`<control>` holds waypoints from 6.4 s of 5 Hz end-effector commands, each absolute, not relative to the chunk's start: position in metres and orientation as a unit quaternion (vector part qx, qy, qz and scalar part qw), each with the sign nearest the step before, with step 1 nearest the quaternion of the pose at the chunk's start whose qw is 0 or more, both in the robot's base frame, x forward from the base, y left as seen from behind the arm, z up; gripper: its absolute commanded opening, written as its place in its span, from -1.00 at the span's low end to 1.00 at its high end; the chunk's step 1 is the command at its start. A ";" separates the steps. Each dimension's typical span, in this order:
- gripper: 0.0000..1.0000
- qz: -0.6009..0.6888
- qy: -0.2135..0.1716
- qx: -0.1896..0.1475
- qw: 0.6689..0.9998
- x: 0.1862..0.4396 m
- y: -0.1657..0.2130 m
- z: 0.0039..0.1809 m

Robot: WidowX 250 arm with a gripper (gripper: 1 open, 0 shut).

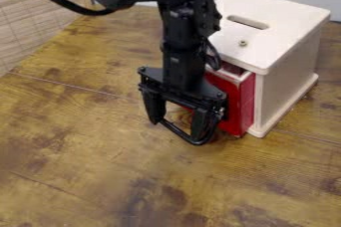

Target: Close the drawer

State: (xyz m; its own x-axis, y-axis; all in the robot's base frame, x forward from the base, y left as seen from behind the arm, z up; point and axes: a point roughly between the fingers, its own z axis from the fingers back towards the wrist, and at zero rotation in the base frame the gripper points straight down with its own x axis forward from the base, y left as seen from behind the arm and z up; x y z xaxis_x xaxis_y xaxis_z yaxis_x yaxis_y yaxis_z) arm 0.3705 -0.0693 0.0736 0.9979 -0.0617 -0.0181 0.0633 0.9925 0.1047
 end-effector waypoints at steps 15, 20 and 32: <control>1.00 0.085 0.000 0.075 0.994 0.354 -0.025 0.047; 1.00 0.116 0.000 0.084 0.990 0.348 -0.014 0.033; 1.00 0.185 -0.017 0.049 0.981 0.383 -0.051 0.074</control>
State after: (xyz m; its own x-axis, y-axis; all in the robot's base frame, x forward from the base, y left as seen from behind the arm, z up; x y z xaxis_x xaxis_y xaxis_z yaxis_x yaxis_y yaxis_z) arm 0.3716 -0.0382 0.0481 0.9277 0.3725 -0.0255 -0.3659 0.9205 0.1370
